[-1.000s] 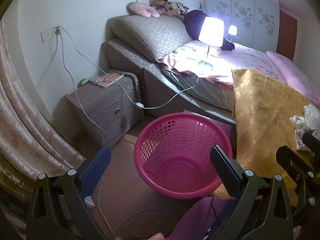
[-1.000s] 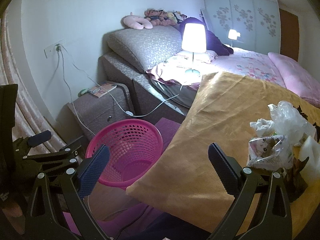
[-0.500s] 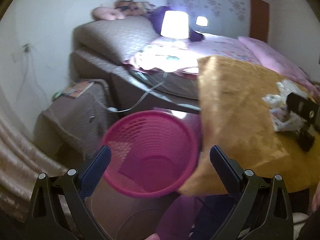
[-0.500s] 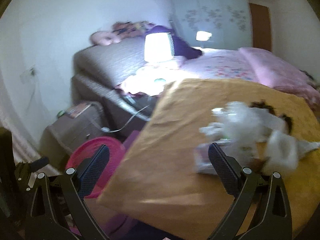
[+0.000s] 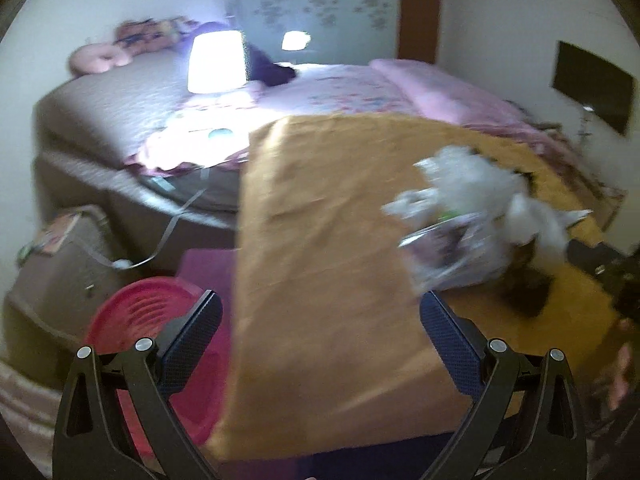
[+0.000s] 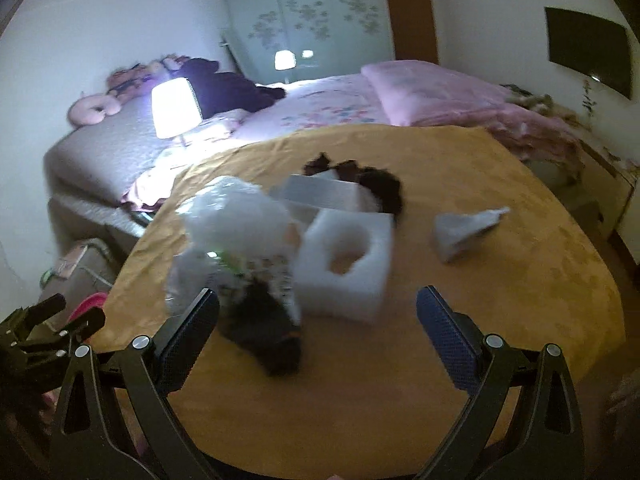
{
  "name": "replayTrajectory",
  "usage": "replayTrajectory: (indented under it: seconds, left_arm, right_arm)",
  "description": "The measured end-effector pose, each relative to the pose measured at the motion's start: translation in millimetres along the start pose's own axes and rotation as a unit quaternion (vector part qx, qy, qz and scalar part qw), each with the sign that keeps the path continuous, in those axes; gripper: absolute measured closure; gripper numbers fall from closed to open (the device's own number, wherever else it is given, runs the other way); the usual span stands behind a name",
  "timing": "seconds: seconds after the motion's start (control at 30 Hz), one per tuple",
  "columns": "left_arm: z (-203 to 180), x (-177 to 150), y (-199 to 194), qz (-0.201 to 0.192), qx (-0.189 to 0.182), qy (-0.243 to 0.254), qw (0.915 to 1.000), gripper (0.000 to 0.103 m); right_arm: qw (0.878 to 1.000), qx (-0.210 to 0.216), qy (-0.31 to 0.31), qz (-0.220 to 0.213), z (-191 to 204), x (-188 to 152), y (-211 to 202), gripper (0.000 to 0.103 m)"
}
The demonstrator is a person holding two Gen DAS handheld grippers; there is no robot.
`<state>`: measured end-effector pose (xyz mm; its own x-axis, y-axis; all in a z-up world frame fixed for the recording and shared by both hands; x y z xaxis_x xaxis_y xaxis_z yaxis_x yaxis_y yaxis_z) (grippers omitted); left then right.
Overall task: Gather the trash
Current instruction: 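Move both tools over the bedspread toward the trash pile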
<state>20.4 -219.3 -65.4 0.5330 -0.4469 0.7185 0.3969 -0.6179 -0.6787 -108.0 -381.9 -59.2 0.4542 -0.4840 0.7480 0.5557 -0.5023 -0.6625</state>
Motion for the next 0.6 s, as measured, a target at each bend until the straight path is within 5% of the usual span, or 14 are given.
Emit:
replayTrajectory:
  seconds: [0.3,0.47,0.53,0.6]
  left_arm:
    - [-59.3,26.6,40.0,0.021,-0.094,0.001,0.9954,0.008]
    - [-68.4,29.2,66.0,0.055,-0.112,-0.005,0.9922,0.010]
    - [-69.2,27.8,74.1,0.068,-0.120,-0.012,0.9905,0.027]
    - [-65.1,26.7,76.9,0.072,-0.124,-0.017,0.9896,0.034]
  right_arm:
    - [1.000,-0.002,0.006,-0.012,-17.5,5.4,-1.9,0.007]
    - [1.000,0.000,0.007,-0.007,-20.0,5.6,-2.4,0.007]
    - [1.000,-0.002,0.006,-0.009,-19.8,5.3,-2.8,0.007]
    - [1.000,-0.001,0.006,-0.009,-19.9,5.3,-1.6,0.007]
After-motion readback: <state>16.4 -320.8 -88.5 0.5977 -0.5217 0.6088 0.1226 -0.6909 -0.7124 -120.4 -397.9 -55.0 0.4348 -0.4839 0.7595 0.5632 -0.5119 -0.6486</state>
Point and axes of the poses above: each gripper's, at about its wrist camera, not at the fingertips, and y roughly the way its jaws point, z to its left, x to its top, the point moved 6 cm from there along y, roughly the way its jaws point, and after that the axes turned 13 degrees about -x, right-handed, at the moved point
